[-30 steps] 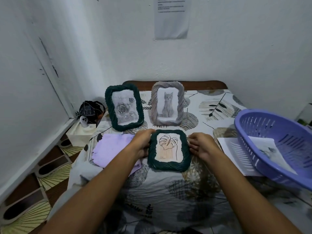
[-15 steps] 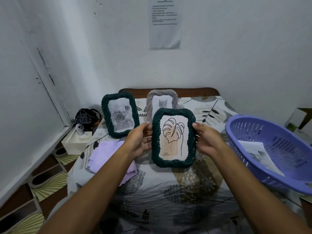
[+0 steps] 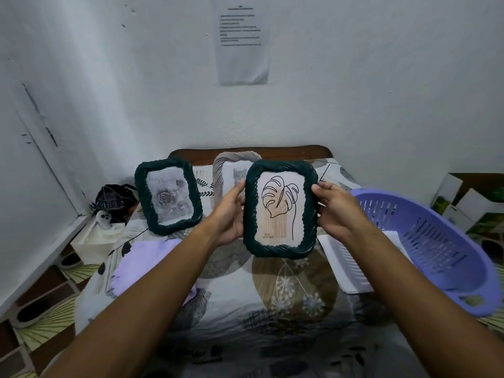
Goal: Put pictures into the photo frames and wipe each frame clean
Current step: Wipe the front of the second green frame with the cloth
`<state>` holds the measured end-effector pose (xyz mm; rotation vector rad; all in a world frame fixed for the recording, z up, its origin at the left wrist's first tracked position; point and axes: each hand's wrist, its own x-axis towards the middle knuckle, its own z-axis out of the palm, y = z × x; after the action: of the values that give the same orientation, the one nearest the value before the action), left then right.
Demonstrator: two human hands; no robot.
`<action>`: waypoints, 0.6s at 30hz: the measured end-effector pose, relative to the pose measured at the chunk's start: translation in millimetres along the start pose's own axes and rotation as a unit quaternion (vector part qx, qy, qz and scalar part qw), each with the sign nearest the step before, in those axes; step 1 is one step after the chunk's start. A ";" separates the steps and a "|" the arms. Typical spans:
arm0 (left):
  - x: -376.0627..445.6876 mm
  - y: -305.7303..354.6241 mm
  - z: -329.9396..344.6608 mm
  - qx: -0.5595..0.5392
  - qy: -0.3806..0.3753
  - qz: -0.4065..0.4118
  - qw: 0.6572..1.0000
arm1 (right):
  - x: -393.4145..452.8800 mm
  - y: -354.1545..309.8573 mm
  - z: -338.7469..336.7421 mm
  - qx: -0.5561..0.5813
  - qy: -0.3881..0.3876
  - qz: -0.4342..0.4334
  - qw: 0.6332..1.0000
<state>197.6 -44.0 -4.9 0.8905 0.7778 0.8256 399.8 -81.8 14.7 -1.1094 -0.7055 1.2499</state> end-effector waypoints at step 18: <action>181.8 33.7 56.6 0.126 0.023 0.031 0.991 | 119.1 -61.2 -39.6 -0.139 0.055 0.028 0.988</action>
<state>319.8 105.4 7.1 1.1280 0.9116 0.8165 484.9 25.9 40.3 -1.4252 -0.7858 1.1508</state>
